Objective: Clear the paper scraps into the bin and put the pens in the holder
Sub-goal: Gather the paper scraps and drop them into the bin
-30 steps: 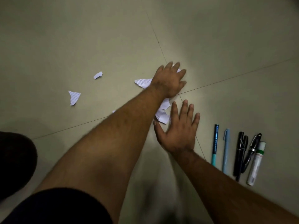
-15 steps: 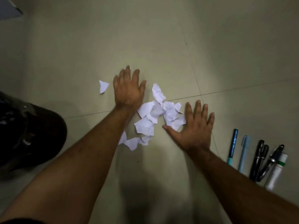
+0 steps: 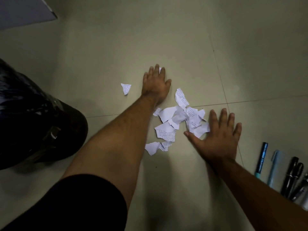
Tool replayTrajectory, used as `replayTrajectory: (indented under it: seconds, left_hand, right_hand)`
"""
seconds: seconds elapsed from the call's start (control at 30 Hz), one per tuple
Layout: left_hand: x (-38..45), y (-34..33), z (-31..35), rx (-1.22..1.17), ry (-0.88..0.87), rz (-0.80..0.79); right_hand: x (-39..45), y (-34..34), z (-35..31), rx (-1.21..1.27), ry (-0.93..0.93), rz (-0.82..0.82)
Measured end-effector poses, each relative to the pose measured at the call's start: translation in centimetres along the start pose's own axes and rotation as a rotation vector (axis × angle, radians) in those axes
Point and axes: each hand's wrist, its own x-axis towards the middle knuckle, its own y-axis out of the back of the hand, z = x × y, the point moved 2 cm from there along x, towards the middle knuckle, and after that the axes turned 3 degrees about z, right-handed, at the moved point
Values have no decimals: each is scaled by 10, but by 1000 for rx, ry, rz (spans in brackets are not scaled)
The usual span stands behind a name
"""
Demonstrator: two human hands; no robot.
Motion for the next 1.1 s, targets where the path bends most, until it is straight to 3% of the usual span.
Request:
replayTrajectory:
  seconds: [0.17, 0.23, 0.33, 0.4, 0.5, 0.57, 0.73, 0.83, 0.97, 1.1]
  left_hand:
    - [-101, -22, 33, -87, -362, 1]
    - [-131, -16, 29, -194, -419, -39]
    - [-127, 6, -6, -190, -242, 160]
    - [-106, 16, -41, -34, -47, 298]
    - [-81, 17, -81, 75, 206, 181]
    - [-76, 6, -81, 30, 218, 91]
    - [-125, -15, 0, -151, -180, 63]
    - [-118, -12, 42, -288, -251, 77]
    - [-88, -16, 91, -21, -430, -103]
    - [-130, -19, 78, -85, -539, -113]
  right_hand:
    - [-1, 2, 2, -8, 0, -35]
    - [2, 5, 1, -15, -3, -80]
    - [1, 6, -1, -15, -17, -65]
    - [0, 6, -1, 0, -9, -59]
    - [-2, 3, 2, -2, 5, -40]
    - [-2, 2, 2, -1, 10, -38]
    - [-3, 2, 3, 17, 22, -68]
    - [-4, -1, 5, 43, 32, -35]
    - [-4, -1, 6, 135, 56, 7]
    - [-4, 8, 10, 272, 138, -75]
